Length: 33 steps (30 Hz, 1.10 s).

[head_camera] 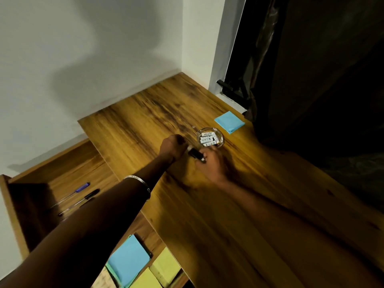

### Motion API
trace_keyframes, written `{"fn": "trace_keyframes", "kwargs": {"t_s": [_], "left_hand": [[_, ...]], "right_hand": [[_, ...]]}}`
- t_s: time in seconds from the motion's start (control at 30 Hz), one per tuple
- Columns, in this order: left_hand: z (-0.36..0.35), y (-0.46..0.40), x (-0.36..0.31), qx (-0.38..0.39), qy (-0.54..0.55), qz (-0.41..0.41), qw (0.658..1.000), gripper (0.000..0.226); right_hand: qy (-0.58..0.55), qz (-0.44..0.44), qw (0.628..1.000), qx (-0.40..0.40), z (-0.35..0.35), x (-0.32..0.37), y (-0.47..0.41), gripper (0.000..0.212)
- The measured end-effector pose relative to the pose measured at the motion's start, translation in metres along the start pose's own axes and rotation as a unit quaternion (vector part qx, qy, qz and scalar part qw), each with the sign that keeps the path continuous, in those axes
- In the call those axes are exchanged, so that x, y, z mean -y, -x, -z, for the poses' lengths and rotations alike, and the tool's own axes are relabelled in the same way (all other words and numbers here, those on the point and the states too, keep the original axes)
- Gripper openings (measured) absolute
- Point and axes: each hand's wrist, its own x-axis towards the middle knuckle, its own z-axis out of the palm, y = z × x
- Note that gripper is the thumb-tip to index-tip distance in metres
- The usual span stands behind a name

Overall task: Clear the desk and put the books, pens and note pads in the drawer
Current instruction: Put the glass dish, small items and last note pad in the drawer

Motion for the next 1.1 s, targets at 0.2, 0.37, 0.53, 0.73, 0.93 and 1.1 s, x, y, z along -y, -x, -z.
{"fn": "trace_keyframes", "kwargs": {"t_s": [0.2, 0.37, 0.53, 0.73, 0.93, 1.1], "left_hand": [[-0.010, -0.005, -0.013, -0.011, 0.049, 0.006, 0.999, 0.028], [-0.020, -0.009, -0.023, 0.008, 0.066, -0.007, 0.998, 0.027], [-0.025, -0.009, -0.033, 0.017, 0.092, -0.007, 0.996, 0.034], [-0.023, -0.008, -0.033, 0.030, 0.113, -0.014, 0.993, 0.066], [-0.027, -0.017, -0.029, 0.039, 0.106, 0.005, 0.994, 0.049], [-0.032, -0.023, -0.030, 0.026, 0.098, 0.002, 0.995, 0.034]], "right_hand": [[0.052, -0.030, 0.994, -0.093, 0.028, -0.011, -0.033, 0.036], [0.088, -0.049, 0.988, -0.113, 0.032, -0.016, -0.053, 0.039], [0.101, -0.060, 0.988, -0.103, 0.024, -0.017, -0.065, 0.039], [0.096, -0.055, 0.989, -0.101, 0.018, -0.023, -0.064, 0.041], [0.080, -0.036, 0.990, -0.107, 0.022, -0.024, -0.061, 0.046], [0.060, -0.046, 0.988, -0.137, 0.020, -0.029, -0.063, 0.041]]}}
